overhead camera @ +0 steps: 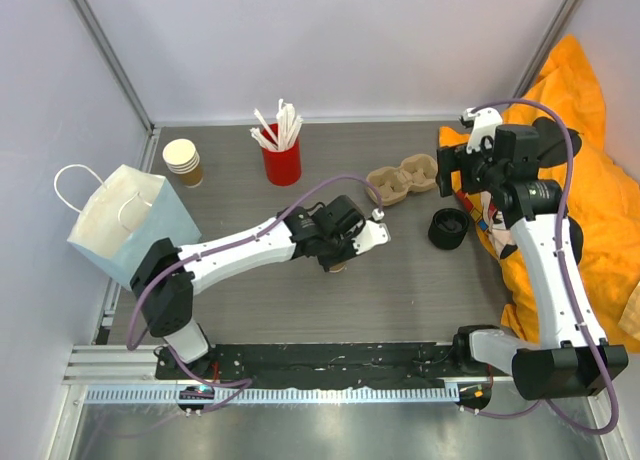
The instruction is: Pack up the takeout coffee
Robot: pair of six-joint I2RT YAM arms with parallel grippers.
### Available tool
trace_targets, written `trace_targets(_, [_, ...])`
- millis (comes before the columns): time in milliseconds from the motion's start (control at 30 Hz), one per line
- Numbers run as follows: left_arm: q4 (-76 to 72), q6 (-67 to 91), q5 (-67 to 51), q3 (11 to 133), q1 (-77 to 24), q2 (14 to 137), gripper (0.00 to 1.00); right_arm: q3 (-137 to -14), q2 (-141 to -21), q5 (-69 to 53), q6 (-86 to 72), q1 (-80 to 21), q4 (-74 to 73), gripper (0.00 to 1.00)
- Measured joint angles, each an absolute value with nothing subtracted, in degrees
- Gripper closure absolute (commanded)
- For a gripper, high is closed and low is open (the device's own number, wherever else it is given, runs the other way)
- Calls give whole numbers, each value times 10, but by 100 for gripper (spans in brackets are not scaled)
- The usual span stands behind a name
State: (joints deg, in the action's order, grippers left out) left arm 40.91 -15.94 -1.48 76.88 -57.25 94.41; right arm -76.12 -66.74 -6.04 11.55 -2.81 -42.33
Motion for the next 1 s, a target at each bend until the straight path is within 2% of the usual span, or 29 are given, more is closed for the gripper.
trace_targets(200, [385, -150, 4, 760, -587, 969, 82, -738, -646, -54, 131, -26, -424, 0])
trace_targets(233, [383, -149, 5, 760, -587, 970, 74, -735, -646, -54, 136, -26, -425, 0])
trace_targets(300, [379, -149, 9, 760, -588, 971, 65, -732, -646, -54, 152, -25, -434, 0])
trace_targets(333, [377, -149, 11, 760, -588, 971, 52, -731, -646, -55, 162, -25, -442, 0])
trace_targets(533, [373, -146, 15, 760, -588, 971, 27, -718, -646, -60, 226, -25, -486, 1])
trace_targets(600, [375, -145, 15, 761, -588, 969, 22, -709, -646, -68, 252, -25, -502, 1])
trace_targets(633, [377, -144, 15, 762, -588, 968, 15, -701, -646, -73, 264, -25, -507, 1])
trace_targets(700, [385, -146, 17, 768, -588, 964, 11, -684, -646, -79, 283, -25, -515, 1])
trace_targets(767, [396, -147, 24, 777, -588, 952, 2, -661, -646, -81, 303, -25, -517, 2])
trace_targets(1000, [415, -150, 29, 830, -548, 874, 0, -619, -679, -86, 352, -25, -525, 8])
